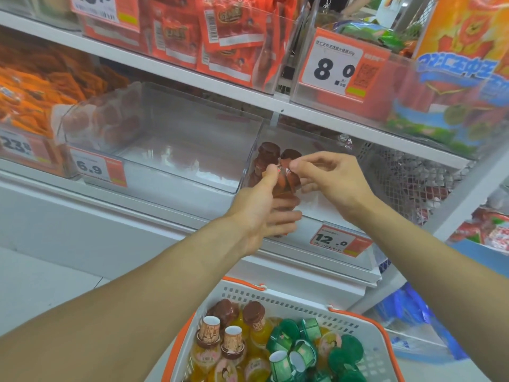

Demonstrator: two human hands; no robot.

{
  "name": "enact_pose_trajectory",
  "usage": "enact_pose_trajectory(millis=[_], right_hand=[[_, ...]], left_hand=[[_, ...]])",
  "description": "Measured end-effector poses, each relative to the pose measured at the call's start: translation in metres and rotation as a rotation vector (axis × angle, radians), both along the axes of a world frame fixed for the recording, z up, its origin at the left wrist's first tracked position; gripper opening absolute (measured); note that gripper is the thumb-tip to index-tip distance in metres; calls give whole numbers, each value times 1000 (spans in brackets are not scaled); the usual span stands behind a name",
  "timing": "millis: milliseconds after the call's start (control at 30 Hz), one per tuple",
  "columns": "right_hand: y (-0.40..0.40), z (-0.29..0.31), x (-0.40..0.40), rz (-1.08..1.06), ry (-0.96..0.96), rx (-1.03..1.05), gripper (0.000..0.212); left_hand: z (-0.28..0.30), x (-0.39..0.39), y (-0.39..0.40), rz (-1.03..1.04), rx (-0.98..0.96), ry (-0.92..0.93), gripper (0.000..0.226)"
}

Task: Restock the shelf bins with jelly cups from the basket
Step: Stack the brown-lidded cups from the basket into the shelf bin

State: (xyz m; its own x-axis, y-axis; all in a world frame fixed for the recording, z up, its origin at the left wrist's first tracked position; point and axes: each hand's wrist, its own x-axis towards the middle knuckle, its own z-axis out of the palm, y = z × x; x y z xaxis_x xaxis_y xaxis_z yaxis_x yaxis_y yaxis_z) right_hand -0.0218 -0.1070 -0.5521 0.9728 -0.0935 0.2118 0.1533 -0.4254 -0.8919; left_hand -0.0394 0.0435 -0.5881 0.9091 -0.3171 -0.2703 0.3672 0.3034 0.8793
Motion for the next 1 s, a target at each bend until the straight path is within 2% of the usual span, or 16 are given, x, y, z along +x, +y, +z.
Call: enact_pose_trajectory(millis=[100,167,233,400,500,833,900,1000], right_hand=[[-7,-9,26,-136,-23,-42,15],[-20,-16,49,-220,-50,-174,13],[-31,-21,68,-254,-18,-353,20],[-45,-32,104,-211,84,-602,26],[-41,-35,110,-175,129,-685,24],[-36,-41,103,-119,51,-722,28],[-37,-41,94,-127,-25,-731,24],[-36,-41,59,-201,-282,-621,14]], left_hand=[[-2,-3,0,95,230,-57,31],[-11,0,2,149,407,-175,11],[-19,3,6,190,592,-293,12],[-24,3,12,226,801,-424,8],[-28,3,13,170,871,-455,10],[-32,4,11,161,904,-478,10],[-32,4,10,169,911,-489,11],[-31,2,8,173,936,-511,12]])
